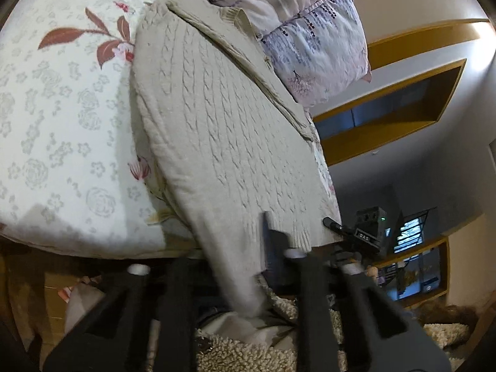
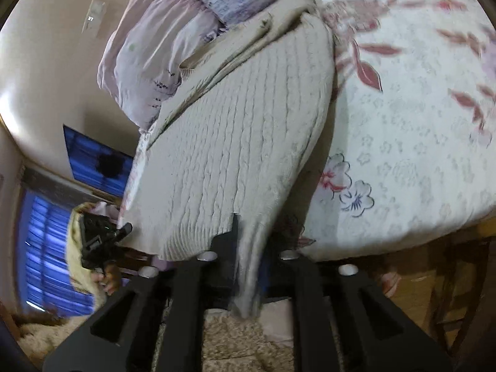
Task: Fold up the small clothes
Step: 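Grasp the ribbed hem with the left tool while the right tool grasps it too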
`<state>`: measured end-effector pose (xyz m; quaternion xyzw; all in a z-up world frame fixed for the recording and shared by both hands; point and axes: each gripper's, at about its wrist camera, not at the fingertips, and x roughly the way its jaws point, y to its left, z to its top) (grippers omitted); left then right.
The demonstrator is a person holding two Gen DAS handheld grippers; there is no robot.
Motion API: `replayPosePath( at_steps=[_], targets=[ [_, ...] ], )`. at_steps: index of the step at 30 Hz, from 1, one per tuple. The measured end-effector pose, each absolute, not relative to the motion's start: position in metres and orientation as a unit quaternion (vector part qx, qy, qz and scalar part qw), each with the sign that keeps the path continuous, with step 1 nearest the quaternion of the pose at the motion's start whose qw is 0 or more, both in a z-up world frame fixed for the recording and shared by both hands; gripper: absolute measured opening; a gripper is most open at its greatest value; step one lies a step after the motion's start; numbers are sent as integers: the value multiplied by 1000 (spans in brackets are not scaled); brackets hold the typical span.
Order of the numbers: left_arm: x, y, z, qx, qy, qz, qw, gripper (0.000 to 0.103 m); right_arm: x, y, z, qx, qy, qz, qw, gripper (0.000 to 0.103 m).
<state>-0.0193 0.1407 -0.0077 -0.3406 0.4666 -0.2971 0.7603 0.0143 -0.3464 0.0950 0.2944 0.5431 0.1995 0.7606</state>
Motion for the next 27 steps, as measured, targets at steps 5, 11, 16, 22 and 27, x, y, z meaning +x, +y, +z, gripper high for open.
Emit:
replayPosePath(
  at_steps=[5, 11, 16, 22, 27],
  targets=[
    [-15, 149, 13, -316, 432, -269, 800, 5, 19, -348, 129, 257, 473, 178, 823, 8],
    [-3, 159, 51, -276, 380, -223, 854, 5, 28, -342, 169, 188, 379, 140, 895, 8],
    [18, 158, 88, -226, 330, -188, 897, 5, 47, -330, 188, 138, 330, 115, 927, 7],
    [65, 146, 127, -166, 293, -157, 928, 5, 89, -320, 208, 93, 306, 84, 944, 7],
    [120, 144, 141, -172, 287, -143, 931, 5, 132, -312, 211, 72, 294, 67, 951, 7]
  ],
)
